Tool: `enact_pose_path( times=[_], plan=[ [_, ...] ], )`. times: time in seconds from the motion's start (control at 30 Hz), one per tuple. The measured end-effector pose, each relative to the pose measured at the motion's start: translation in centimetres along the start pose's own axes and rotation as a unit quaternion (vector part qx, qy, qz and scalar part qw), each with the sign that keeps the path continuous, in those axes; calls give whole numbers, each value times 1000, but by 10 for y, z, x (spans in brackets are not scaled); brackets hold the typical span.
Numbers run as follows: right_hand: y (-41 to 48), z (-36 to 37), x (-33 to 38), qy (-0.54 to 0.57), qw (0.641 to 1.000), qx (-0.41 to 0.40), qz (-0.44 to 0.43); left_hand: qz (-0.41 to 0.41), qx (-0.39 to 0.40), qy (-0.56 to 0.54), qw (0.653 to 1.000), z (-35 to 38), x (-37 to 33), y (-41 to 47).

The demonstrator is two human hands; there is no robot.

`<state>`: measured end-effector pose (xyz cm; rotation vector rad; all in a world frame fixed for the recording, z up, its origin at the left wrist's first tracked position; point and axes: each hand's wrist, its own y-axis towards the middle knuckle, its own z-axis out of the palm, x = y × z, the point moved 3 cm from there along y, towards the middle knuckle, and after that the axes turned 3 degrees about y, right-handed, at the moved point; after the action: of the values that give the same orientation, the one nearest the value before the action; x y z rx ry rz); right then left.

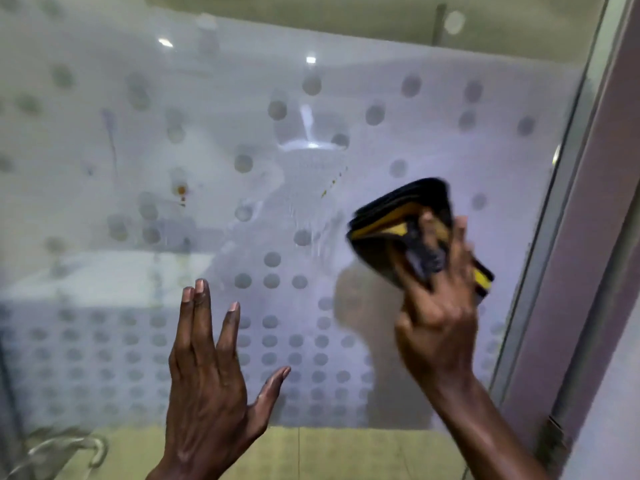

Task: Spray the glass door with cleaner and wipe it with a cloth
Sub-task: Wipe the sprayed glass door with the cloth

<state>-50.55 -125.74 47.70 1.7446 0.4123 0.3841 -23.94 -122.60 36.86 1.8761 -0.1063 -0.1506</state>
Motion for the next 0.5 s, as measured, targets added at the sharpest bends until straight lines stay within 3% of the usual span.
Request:
enact_pose_path(
  times=[0.07,0.13,0.27,0.4,0.5],
  plan=[
    [34,-7,-12,40,991,-66,110,-3,6,8,1000,-2,11,1],
    [72,-8,-5,78,978,-108,163,-6,13,5,1000,-3,18,2],
    [91,4,39,80,989,-108,68,-11,21,-1,1000,-2,17,-3],
    [24,21,68,36,996,31,-80,-21,17,-5,1000,-2,17,-4],
    [-2,17,53,4,993,62,-102,-23,12,-2,1000,-4,18,-5]
  ],
)
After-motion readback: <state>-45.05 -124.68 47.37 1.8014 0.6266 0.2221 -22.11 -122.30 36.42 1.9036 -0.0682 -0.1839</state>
